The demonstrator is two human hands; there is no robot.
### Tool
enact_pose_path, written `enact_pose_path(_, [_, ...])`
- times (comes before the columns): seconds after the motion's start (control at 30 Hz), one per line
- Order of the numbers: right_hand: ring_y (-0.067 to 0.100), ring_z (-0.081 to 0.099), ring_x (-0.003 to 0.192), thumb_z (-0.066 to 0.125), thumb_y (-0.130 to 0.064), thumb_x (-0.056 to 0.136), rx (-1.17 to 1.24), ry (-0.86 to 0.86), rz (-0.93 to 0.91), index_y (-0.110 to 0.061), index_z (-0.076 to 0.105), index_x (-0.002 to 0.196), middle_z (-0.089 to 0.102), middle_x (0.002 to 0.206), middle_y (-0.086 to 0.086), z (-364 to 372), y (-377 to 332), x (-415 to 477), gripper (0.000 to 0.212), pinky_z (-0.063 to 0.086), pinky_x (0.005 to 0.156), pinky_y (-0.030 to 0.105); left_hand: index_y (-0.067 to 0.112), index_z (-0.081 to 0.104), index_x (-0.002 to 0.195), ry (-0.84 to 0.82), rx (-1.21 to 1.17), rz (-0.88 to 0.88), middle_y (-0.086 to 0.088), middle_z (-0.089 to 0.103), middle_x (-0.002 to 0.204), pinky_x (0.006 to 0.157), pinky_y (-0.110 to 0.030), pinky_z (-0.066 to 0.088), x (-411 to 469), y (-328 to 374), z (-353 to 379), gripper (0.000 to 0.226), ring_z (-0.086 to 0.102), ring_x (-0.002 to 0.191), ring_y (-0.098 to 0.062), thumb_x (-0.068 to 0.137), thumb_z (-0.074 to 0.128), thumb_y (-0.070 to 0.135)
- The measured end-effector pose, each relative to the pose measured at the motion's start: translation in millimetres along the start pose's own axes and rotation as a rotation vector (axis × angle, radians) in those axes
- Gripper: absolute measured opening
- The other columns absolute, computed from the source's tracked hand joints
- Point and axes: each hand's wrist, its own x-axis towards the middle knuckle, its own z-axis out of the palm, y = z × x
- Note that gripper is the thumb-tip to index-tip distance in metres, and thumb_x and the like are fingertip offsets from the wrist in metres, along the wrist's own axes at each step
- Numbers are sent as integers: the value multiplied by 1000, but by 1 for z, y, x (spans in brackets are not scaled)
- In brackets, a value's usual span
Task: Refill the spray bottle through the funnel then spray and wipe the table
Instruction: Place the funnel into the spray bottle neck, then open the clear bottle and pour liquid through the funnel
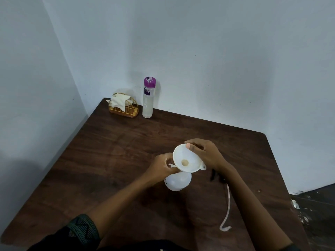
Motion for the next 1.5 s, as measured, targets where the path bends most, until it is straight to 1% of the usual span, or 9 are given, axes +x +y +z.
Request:
enact_pose_path(0.23, [6, 59, 97, 49, -21, 96, 168, 42, 58, -10, 64, 115, 63, 108, -5, -7, -2, -12, 27, 49, 75, 7, 12, 62, 116, -60, 32, 30, -1, 67, 113, 83, -22, 52, 0, -1, -14, 43, 62, 102, -12, 76, 76, 21])
enact_pose_path(0.37, [16, 65, 96, 49, -20, 96, 258, 90, 134, -12, 65, 114, 69, 103, 1, -16, 2, -19, 25, 55, 80, 26, 19, 62, 116, -70, 9, 9, 10, 65, 109, 83, -13, 48, -1, -11, -33, 37, 61, 101, -4, 80, 71, 14])
enact_pose_path(0.57, [17, 66, 90, 55, -13, 92, 216, 70, 119, -15, 67, 103, 70, 96, 2, -31, -9, 0, 16, 52, 80, 23, 20, 62, 116, 28, 247, -194, 0, 65, 118, 92, -28, 50, 17, -49, -76, 35, 61, 102, -11, 82, 69, 19])
enact_pose_path(0.8, [10, 62, 92, 60, -15, 89, -49, -52, -18, -10, 70, 103, 69, 101, -1, -26, -57, 85, 18, 44, 76, 14, 31, 20, 146, -188, 766, -545, -9, 1, 156, 110, -57, 29, 42, -84, -130, 91, 8, 141, -38, 73, 74, 41])
enact_pose_path(0.93, [11, 59, 84, 63, -15, 86, -126, -81, -10, -8, 67, 106, 65, 95, -2, -6, -75, 156, 21, 44, 73, 20, 35, 12, 147, -287, 898, -576, -10, -3, 157, 106, -66, 27, 47, -88, -134, 100, 2, 142, -40, 71, 77, 40])
enact_pose_path(1.1, [21, 56, 87, 68, -6, 78, 96, 56, 245, -7, 49, 128, 59, 94, 7, 28, -82, 231, 53, 49, 78, 37, 35, 11, 147, -279, 921, -574, -10, -3, 156, 105, -65, 29, 51, -92, -134, 99, 2, 142, -41, 72, 76, 39])
enact_pose_path(1.2, [26, 51, 107, 71, -1, 74, 218, 119, 339, -10, 34, 140, 48, 124, 13, 49, -82, 259, 76, 48, 80, 37, 35, 11, 146, -272, 946, -569, -9, -3, 156, 104, -63, 33, 51, -95, -134, 98, 3, 142, -40, 72, 75, 41])
enact_pose_path(1.3, [32, 41, 128, 80, -4, 64, 247, 196, 330, -13, 26, 143, 35, 143, 15, 71, -78, 276, 96, 44, 101, 47, 34, 10, 147, -267, 963, -551, -9, -2, 156, 103, -62, 35, 51, -96, -135, 98, 3, 141, -40, 73, 74, 41])
enact_pose_path(1.5, [28, 42, 128, 79, -11, 71, 319, 299, 265, -11, 23, 144, 38, 142, 12, 91, -80, 288, 91, 44, 102, 38, 34, 9, 147, -260, 984, -533, -9, -3, 156, 103, -60, 36, 51, -98, -134, 97, 4, 141, -41, 74, 73, 43])
